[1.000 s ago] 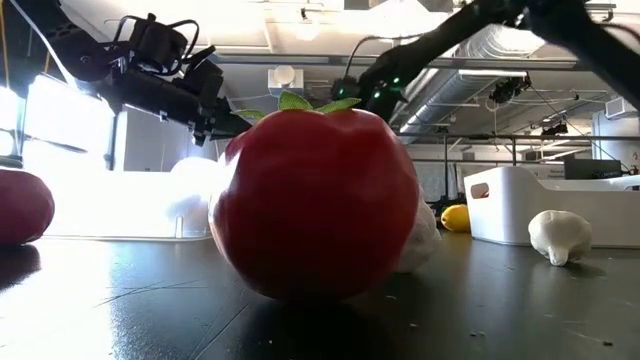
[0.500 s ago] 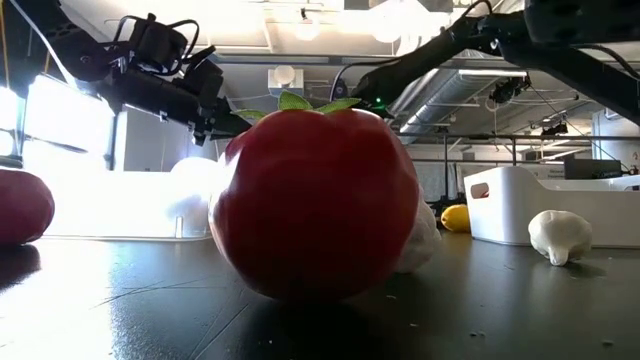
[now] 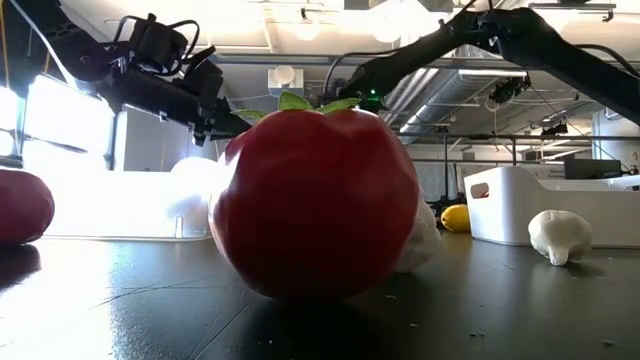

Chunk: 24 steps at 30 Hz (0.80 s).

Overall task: Sort produce into baskets
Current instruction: Put the white garlic into the top left white bin

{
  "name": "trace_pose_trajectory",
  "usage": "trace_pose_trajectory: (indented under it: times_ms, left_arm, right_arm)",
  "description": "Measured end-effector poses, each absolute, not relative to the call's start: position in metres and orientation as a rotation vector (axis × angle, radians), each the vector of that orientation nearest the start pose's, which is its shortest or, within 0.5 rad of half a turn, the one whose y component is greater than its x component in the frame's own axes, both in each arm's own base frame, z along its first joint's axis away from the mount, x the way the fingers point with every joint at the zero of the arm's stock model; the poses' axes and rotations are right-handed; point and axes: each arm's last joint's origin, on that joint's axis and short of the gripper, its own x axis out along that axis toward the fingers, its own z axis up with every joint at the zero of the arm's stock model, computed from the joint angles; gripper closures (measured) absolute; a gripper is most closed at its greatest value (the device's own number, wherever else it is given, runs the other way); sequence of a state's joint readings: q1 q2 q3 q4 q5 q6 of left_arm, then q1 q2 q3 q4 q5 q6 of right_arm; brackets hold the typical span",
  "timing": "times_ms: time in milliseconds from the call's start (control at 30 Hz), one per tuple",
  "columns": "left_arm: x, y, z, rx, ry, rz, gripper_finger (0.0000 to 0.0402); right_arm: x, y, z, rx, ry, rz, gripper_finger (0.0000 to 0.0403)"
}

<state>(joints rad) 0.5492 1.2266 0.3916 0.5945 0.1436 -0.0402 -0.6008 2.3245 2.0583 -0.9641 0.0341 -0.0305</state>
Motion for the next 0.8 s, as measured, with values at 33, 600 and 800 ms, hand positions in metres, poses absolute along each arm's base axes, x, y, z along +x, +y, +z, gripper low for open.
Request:
trace_pose_trajectory:
  times_ms: [33, 600, 800]
  left_arm:
    - [0.201, 0.118, 0.188, -0.122, 0.220, 0.409, 0.0401]
    - [0.200, 0.118, 0.184, -0.105, 0.262, 0.404, 0.0402]
    - [0.201, 0.118, 0.184, -0.108, 0.261, 0.404, 0.0402]
  right_arm:
    - [0.401, -0.274, 0.203, 0.303, 1.202, -0.536, 0.0181]
    - [0.412, -0.242, 0.230, 0.167, 0.902, -0.498, 0.0399]
    - [0.394, -0.214, 0.225, 0.149, 0.787, -0.523, 0.0402]
